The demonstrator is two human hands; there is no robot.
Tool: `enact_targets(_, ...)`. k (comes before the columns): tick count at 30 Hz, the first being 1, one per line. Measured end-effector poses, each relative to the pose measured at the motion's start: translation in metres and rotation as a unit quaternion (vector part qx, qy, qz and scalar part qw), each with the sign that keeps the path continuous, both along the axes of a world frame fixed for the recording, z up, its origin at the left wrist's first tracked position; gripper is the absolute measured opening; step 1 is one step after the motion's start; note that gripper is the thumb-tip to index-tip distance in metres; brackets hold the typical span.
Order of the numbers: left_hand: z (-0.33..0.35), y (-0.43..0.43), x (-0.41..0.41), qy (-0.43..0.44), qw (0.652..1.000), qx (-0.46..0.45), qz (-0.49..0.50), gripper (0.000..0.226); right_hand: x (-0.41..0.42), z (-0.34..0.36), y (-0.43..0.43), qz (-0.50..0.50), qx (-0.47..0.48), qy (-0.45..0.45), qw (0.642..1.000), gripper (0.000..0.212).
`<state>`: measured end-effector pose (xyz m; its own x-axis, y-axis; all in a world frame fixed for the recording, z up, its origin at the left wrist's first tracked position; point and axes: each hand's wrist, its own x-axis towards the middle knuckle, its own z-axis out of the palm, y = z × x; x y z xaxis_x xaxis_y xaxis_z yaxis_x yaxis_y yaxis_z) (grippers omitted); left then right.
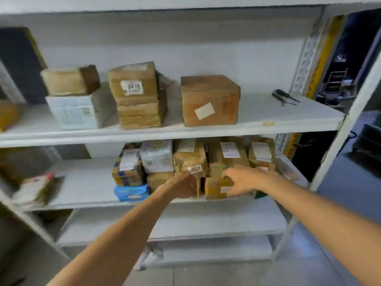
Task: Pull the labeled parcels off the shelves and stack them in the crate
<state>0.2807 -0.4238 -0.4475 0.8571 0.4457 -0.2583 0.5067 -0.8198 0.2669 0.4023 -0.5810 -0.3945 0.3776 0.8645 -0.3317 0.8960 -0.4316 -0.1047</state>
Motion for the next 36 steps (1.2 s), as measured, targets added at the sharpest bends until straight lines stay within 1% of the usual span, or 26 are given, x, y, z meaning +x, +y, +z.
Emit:
enact_targets(4,-0.008,0.031,-0.077,0.026,0.993,0.019,0.113,0.035,-0.036,-0.016,0.052,0.082,-0.001,0.006,0.997,0.047)
enact_targets(6,-0.007,0.045,-0.111,0.033,0.987,0.031,0.155,0.032,-0.057,-0.021,0.075,0.123,0.01,0.005,0.992,0.049)
enact_targets(9,-0.01,0.071,-0.149,0.014,0.978,0.044,0.205,0.03,-0.089,-0.026,0.104,0.167,0.029,-0.006,0.985,0.049)
enact_targets(13,-0.014,0.109,-0.17,-0.004,0.978,0.042,0.204,0.028,-0.119,-0.038,0.136,0.206,0.029,-0.023,0.978,0.049)
enact_targets(15,-0.018,0.133,-0.176,-0.01,0.98,0.036,0.195,0.027,-0.128,-0.038,0.153,0.216,0.029,-0.033,0.975,0.043)
enact_targets(18,-0.029,0.173,-0.184,0.002,0.983,0.03,0.183,0.028,-0.136,-0.038,0.184,0.203,0.038,-0.043,0.978,0.037)
enact_targets(22,-0.039,0.226,-0.191,0.015,0.988,0.017,0.156,0.029,-0.137,-0.045,0.231,0.154,0.009,-0.047,0.987,0.039)
enact_targets(25,-0.044,0.263,-0.19,0.009,0.99,0.008,0.143,0.029,-0.137,-0.053,0.261,0.104,0.009,-0.031,0.994,0.044)
enact_targets(29,-0.053,0.297,-0.179,-0.004,0.992,-0.026,0.121,0.027,-0.137,-0.07,0.286,0.049,0.006,-0.005,0.999,0.038)
enact_targets(34,-0.072,0.321,-0.17,-0.013,0.989,-0.036,0.146,0.034,-0.129,-0.097,0.312,0.005,0.016,0.023,1.0,0.033)
enact_targets(36,-0.078,0.327,-0.169,-0.023,0.987,-0.035,0.153,0.038,-0.123,-0.107,0.323,0.001,0.03,0.03,0.999,0.038)
